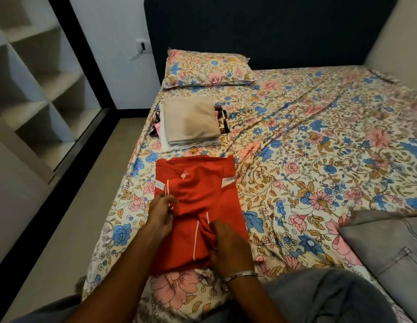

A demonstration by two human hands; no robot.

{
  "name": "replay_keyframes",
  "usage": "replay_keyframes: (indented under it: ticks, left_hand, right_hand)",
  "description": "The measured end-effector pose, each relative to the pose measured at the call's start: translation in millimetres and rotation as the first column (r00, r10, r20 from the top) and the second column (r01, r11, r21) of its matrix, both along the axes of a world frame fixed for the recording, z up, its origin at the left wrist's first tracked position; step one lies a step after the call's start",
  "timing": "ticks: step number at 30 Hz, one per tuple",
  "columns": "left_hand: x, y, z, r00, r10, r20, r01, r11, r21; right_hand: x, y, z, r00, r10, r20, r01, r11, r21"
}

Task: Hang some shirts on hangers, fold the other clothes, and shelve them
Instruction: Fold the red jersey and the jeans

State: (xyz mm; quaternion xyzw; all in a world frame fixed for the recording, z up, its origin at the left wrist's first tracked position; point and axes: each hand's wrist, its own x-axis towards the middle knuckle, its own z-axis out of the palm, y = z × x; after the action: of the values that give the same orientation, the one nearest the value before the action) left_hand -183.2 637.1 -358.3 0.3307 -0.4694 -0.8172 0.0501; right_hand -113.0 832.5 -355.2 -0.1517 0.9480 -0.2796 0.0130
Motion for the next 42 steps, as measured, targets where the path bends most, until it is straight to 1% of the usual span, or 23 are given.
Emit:
replay_keyframes:
  ticks: [3, 5, 8, 11, 14, 18, 20, 21, 22, 23, 24, 25, 26, 28, 29, 30, 32, 34, 36, 37, 38, 40, 42]
  left_hand:
    - [-4, -4, -3, 0.999, -0.004, -0.038, 0.004, 1.000, -0.001]
    - [-4, -7, -7, 0.999, 0.013, -0.029, -0.013, 1.000, -0.017]
    - [-1, -12, -10, 0.998, -0.016, 0.055, 0.017, 1.000, -0.022]
    - [-7, -18, -4, 0.997, -0.075, 0.005, 0.075, 0.995, -0.059]
    - [-12, -18, 0, 0.994, -0.029, -0.107, 0.017, 0.994, -0.111]
    - [-8, -15, -18, 1.000, -0.016, -0.014, 0.013, 0.978, -0.210]
    - [-8, -15, -20, 1.000, -0.024, -0.004, 0.022, 0.965, -0.260]
    - [-7, -14, -19, 1.000, -0.017, -0.002, 0.015, 0.926, -0.377]
    - [-4, -14, -15, 1.000, -0.005, 0.005, 0.007, 0.830, -0.558]
    - [0, -14, -15, 1.000, 0.005, 0.012, 0.006, 0.673, -0.739]
    - [6, -15, -16, 1.000, -0.007, 0.015, 0.016, 0.491, -0.871]
    - [13, -15, -20, 0.997, -0.062, 0.037, 0.055, 0.315, -0.948]
    - [24, -16, -26, 0.985, -0.153, 0.082, 0.105, 0.151, -0.983]
    - [53, -17, -43, 0.906, -0.347, 0.243, 0.208, -0.135, -0.969]
    - [70, -18, -52, 0.861, -0.391, 0.325, 0.247, -0.237, -0.940]
    - [87, -18, -55, 0.828, -0.413, 0.379, 0.264, -0.309, -0.914]
    - [116, -21, -58, 0.781, -0.446, 0.436, 0.249, -0.417, -0.874]
    - [131, -24, -56, 0.722, -0.520, 0.455, 0.170, -0.505, -0.846]
    - [134, -25, -56, 0.652, -0.585, 0.483, 0.122, -0.548, -0.828]
    - [133, -26, -58, 0.631, -0.602, 0.489, 0.105, -0.558, -0.823]
    - [132, -26, -60, 0.614, -0.609, 0.502, 0.103, -0.569, -0.816]
    - [126, -26, -63, 0.607, -0.586, 0.537, 0.126, -0.596, -0.793]
    - [119, -24, -60, 0.590, -0.533, 0.607, 0.228, -0.611, -0.758]
  right_hand:
    - [-1, -1, 4, 0.999, 0.014, -0.037, -0.014, 1.000, -0.017]
    - [-1, 0, 4, 0.997, 0.074, -0.022, -0.074, 0.997, 0.026]
    - [-1, 4, 5, 0.970, 0.206, 0.130, -0.218, 0.972, 0.088]
    - [-6, 8, 11, 0.927, 0.271, 0.260, -0.296, 0.953, 0.065]
    - [-10, 12, 15, 0.916, 0.272, 0.294, -0.285, 0.958, 0.001]
    - [-14, 13, 14, 0.974, 0.163, 0.155, -0.169, 0.985, 0.031]
    - [-16, 13, 10, 0.969, 0.162, 0.187, -0.171, 0.985, 0.031]
    - [-17, 14, 11, 0.957, 0.174, 0.234, -0.179, 0.984, -0.002]
    - [-17, 15, 13, 0.938, 0.192, 0.288, -0.189, 0.981, -0.040]
    - [-17, 17, 16, 0.916, 0.218, 0.338, -0.204, 0.976, -0.076]
    - [-18, 19, 20, 0.891, 0.250, 0.380, -0.230, 0.968, -0.097]
    - [-18, 21, 24, 0.861, 0.278, 0.427, -0.256, 0.961, -0.108]
    - [-17, 24, 27, 0.825, 0.294, 0.482, -0.279, 0.955, -0.103]
    - [-16, 28, 30, 0.760, 0.284, 0.585, -0.306, 0.950, -0.065]
    - [-16, 30, 30, 0.748, 0.253, 0.614, -0.314, 0.949, -0.009]
    - [-18, 32, 28, 0.760, 0.215, 0.614, -0.314, 0.948, 0.056]
    - [-22, 33, 27, 0.846, 0.139, 0.515, -0.247, 0.958, 0.147]
    - [-29, 35, 29, 0.934, 0.036, 0.356, -0.096, 0.984, 0.152]
    - [-30, 41, 28, 0.974, -0.025, 0.224, -0.015, 0.984, 0.176]
    - [-30, 43, 25, 0.983, 0.010, 0.185, -0.051, 0.974, 0.219]
    - [-29, 44, 17, 0.981, 0.078, 0.180, -0.129, 0.948, 0.291]
    - [-24, 46, 7, 0.946, 0.181, 0.268, -0.271, 0.896, 0.352]
    - [-24, 44, 3, 0.910, 0.184, 0.373, -0.327, 0.870, 0.370]
